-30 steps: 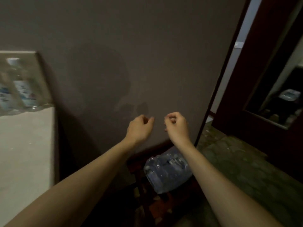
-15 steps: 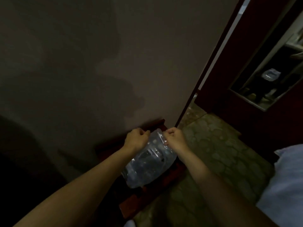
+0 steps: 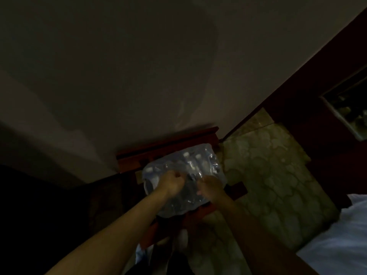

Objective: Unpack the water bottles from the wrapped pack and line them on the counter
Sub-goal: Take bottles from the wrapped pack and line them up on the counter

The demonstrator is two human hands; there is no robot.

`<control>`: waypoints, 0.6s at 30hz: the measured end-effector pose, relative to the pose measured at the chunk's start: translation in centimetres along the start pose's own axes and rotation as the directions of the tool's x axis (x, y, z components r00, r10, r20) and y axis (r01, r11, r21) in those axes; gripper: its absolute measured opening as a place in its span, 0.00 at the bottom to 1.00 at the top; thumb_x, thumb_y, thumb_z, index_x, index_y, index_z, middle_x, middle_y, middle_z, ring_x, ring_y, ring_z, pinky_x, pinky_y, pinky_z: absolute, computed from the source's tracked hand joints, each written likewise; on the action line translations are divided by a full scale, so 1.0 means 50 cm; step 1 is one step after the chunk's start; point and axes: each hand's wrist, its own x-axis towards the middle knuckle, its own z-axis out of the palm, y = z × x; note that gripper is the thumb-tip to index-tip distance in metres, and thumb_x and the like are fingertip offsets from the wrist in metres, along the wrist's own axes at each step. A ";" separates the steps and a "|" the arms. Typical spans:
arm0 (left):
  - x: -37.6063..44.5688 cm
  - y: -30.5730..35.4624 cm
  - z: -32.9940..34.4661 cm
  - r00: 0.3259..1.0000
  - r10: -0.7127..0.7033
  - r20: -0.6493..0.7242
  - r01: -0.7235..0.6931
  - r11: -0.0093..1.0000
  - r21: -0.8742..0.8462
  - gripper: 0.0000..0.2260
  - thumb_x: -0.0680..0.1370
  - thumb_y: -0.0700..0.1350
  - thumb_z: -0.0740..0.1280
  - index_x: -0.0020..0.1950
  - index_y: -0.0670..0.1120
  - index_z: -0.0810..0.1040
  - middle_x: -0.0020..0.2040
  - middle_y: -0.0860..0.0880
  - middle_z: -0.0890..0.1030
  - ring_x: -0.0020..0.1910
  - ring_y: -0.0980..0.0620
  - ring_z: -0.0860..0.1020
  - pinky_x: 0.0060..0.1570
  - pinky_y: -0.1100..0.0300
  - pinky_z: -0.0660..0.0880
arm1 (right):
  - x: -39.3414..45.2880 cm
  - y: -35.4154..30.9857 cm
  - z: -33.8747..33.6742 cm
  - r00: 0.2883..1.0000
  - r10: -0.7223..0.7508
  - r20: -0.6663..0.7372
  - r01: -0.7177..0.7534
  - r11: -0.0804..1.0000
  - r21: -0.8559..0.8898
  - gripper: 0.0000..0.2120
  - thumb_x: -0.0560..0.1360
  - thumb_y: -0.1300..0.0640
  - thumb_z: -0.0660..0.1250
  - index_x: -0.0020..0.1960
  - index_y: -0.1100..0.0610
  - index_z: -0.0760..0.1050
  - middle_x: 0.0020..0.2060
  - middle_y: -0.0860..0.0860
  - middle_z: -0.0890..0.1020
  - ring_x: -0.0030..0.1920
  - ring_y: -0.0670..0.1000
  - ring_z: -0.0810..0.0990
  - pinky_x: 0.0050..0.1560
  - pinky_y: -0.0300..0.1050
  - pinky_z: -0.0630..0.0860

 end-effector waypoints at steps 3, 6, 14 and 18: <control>0.034 -0.023 0.017 0.999 -0.029 0.043 0.028 0.999 0.020 0.15 0.81 0.45 0.62 0.59 0.36 0.79 0.51 0.40 0.80 0.49 0.47 0.74 0.56 0.53 0.73 | 0.043 0.028 0.038 0.998 0.011 0.057 -0.010 1.000 -0.021 0.13 0.79 0.61 0.58 0.55 0.66 0.78 0.49 0.61 0.81 0.56 0.62 0.79 0.58 0.51 0.75; 0.061 -0.027 0.032 0.996 -0.044 0.081 0.043 0.999 0.010 0.16 0.82 0.44 0.60 0.64 0.36 0.77 0.62 0.39 0.80 0.55 0.43 0.77 0.59 0.55 0.72 | 0.082 0.052 0.067 0.996 0.006 0.092 -0.002 0.999 -0.044 0.14 0.79 0.62 0.57 0.59 0.66 0.77 0.55 0.64 0.80 0.59 0.63 0.78 0.62 0.56 0.74; 0.145 -0.077 0.107 0.986 -0.085 0.144 0.079 0.996 0.047 0.15 0.83 0.45 0.58 0.65 0.41 0.77 0.62 0.45 0.79 0.60 0.47 0.78 0.57 0.60 0.74 | 0.212 0.080 0.083 0.990 -0.013 0.137 0.027 0.994 -0.106 0.16 0.82 0.60 0.55 0.66 0.63 0.71 0.64 0.60 0.76 0.63 0.60 0.75 0.65 0.51 0.71; 0.189 -0.096 0.152 0.980 -0.167 0.107 0.152 0.979 0.137 0.15 0.84 0.43 0.56 0.62 0.38 0.77 0.61 0.41 0.79 0.57 0.46 0.78 0.61 0.54 0.75 | 0.283 0.106 0.105 0.986 -0.021 0.164 0.067 0.958 -0.278 0.15 0.82 0.58 0.55 0.62 0.64 0.73 0.61 0.61 0.77 0.62 0.61 0.76 0.65 0.54 0.72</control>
